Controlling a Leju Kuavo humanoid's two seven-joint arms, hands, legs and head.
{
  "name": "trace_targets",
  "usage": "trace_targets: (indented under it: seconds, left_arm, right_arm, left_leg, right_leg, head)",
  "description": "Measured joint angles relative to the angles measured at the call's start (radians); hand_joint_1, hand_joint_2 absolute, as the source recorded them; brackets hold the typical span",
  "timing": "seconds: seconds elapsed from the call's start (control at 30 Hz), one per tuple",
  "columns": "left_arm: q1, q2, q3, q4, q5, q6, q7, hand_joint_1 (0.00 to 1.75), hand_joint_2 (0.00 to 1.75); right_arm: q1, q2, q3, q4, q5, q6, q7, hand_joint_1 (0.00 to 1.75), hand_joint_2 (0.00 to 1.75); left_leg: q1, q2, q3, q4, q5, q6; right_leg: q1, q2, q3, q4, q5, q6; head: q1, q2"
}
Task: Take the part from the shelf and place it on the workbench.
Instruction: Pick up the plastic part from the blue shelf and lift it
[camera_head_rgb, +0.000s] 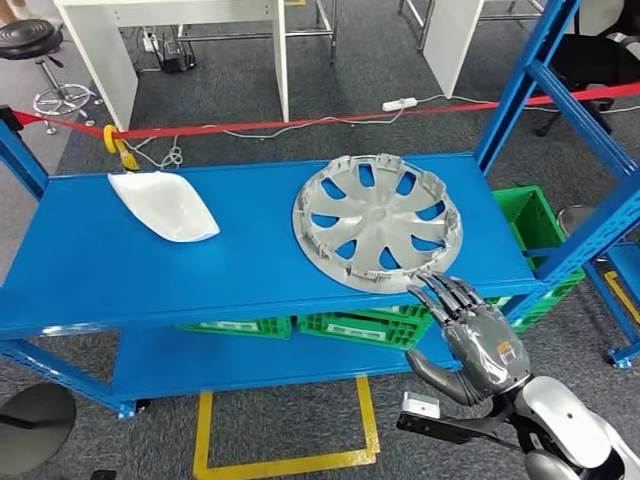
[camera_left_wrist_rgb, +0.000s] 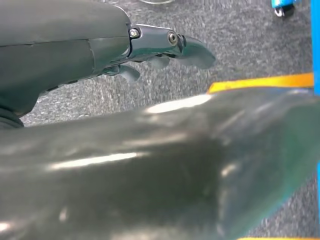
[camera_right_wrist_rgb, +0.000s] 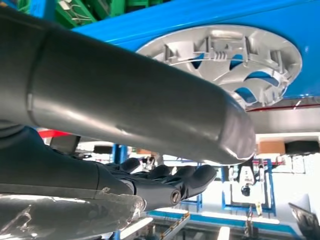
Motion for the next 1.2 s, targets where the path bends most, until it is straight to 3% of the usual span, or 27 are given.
trace_targets:
  seconds: [0.03, 0.07, 0.1, 0.17, 0.2, 0.23, 0.37, 0.57, 0.73, 0.8, 0.97, 1.2]
  left_arm:
    - [0.002, -0.004, 0.010, 0.001, -0.001, -0.001, 0.002, 0.00, 0.00]
    - [0.003, -0.008, 0.018, 0.002, -0.003, -0.001, 0.003, 0.00, 0.00]
    - [0.004, -0.011, 0.024, 0.003, -0.004, -0.001, 0.004, 0.00, 0.00]
    - [0.006, -0.015, 0.032, 0.006, -0.006, -0.001, 0.005, 0.00, 0.00]
    - [0.007, -0.017, 0.036, 0.007, -0.006, -0.001, 0.005, 0.00, 0.00]
    - [0.008, -0.019, 0.039, 0.008, -0.007, -0.002, 0.006, 0.00, 0.00]
    - [0.010, -0.024, 0.049, 0.010, -0.014, -0.003, 0.007, 0.00, 0.00]
    - [0.010, -0.038, 0.092, 0.016, -0.111, -0.065, 0.002, 0.00, 0.00]
    - [0.024, -0.066, 0.150, 0.019, -0.162, -0.092, 0.026, 0.00, 0.00]
    - [0.038, -0.077, 0.180, 0.018, -0.198, -0.107, 0.043, 0.00, 0.00]
    - [0.064, -0.121, 0.313, 0.016, -0.364, -0.206, 0.067, 0.00, 0.00]
    - [0.038, -0.237, 0.611, 0.039, -0.689, -0.447, 0.033, 0.00, 0.00]
  right_arm:
    - [0.001, 0.000, 0.000, 0.000, 0.000, 0.000, 0.000, 0.00, 0.00]
    - [0.001, 0.000, 0.000, 0.000, 0.000, 0.000, 0.000, 0.00, 0.00]
    - [0.002, 0.000, 0.000, 0.000, 0.000, 0.000, 0.000, 0.00, 0.00]
    - [0.003, 0.000, 0.001, 0.001, 0.000, 0.001, 0.000, 0.00, 0.00]
    - [0.003, 0.000, 0.002, 0.001, 0.000, 0.002, 0.000, 0.00, 0.00]
    - [0.004, 0.000, 0.002, 0.001, 0.000, 0.002, 0.001, 0.00, 0.00]
    - [0.003, 0.000, 0.002, 0.001, 0.000, 0.002, 0.001, 0.00, 0.00]
    - [0.002, 0.000, 0.003, 0.001, -0.003, 0.005, 0.000, 0.00, 0.00]
    - [0.000, 0.002, 0.003, 0.001, -0.005, 0.001, 0.000, 0.00, 0.00]
    - [-0.006, 0.003, 0.001, -0.001, -0.001, -0.002, 0.002, 0.00, 0.00]
    - [-0.070, 0.004, -0.003, -0.008, 0.020, 0.000, 0.025, 0.00, 0.00]
    - [-0.159, 0.018, -0.042, 0.024, 0.029, 0.001, 0.122, 0.00, 0.00]
  left_leg:
    - [-0.002, -0.002, 0.014, 0.000, -0.012, 0.001]
    - [-0.003, -0.005, 0.029, 0.000, -0.025, 0.001]
    - [-0.005, -0.006, 0.045, 0.000, -0.038, 0.000]
    - [-0.007, -0.009, 0.071, 0.000, -0.059, -0.005]
    - [-0.008, -0.011, 0.077, 0.000, -0.068, -0.010]
    - [-0.008, -0.012, 0.080, 0.001, -0.074, -0.014]
    - [-0.011, -0.011, 0.078, 0.000, -0.072, -0.004]
    - [-0.011, -0.011, 0.082, -0.006, -0.067, -0.005]
    - [-0.008, -0.010, 0.096, -0.033, -0.081, -0.026]
    - [-0.008, -0.010, 0.097, -0.033, -0.081, -0.027]
    - [-0.010, -0.010, 0.099, -0.033, -0.080, -0.027]
    - [-0.012, -0.010, 0.101, -0.033, -0.076, -0.025]
  right_leg:
    - [0.002, 0.000, -0.031, -0.005, -0.018, -0.003]
    - [0.004, 0.000, -0.050, -0.035, -0.003, -0.006]
    - [0.006, 0.000, -0.059, -0.086, 0.047, -0.011]
    - [0.012, 0.000, -0.061, -0.179, 0.184, -0.020]
    - [0.016, 0.001, -0.058, -0.203, 0.231, -0.024]
    - [0.017, 0.002, -0.055, -0.211, 0.257, -0.027]
    - [0.016, 0.007, -0.054, -0.216, 0.264, -0.016]
    - [0.018, 0.008, -0.051, -0.217, 0.250, -0.033]
    - [0.022, 0.006, -0.051, -0.217, 0.248, -0.037]
    - [0.021, 0.005, -0.049, -0.217, 0.248, -0.037]
    - [0.018, 0.006, -0.045, -0.218, 0.250, -0.036]
    - [0.017, 0.004, -0.042, -0.224, 0.256, -0.033]
  head:
    - [0.001, 0.000]
    - [0.001, 0.000]
    - [0.001, 0.000]
    - [0.001, 0.000]
    - [0.001, 0.000]
    - [0.000, 0.000]
    - [-0.001, 0.000]
    - [-0.001, 0.000]
    - [0.000, 0.000]
    - [0.000, 0.000]
    - [0.000, 0.000]
    - [0.000, 0.000]
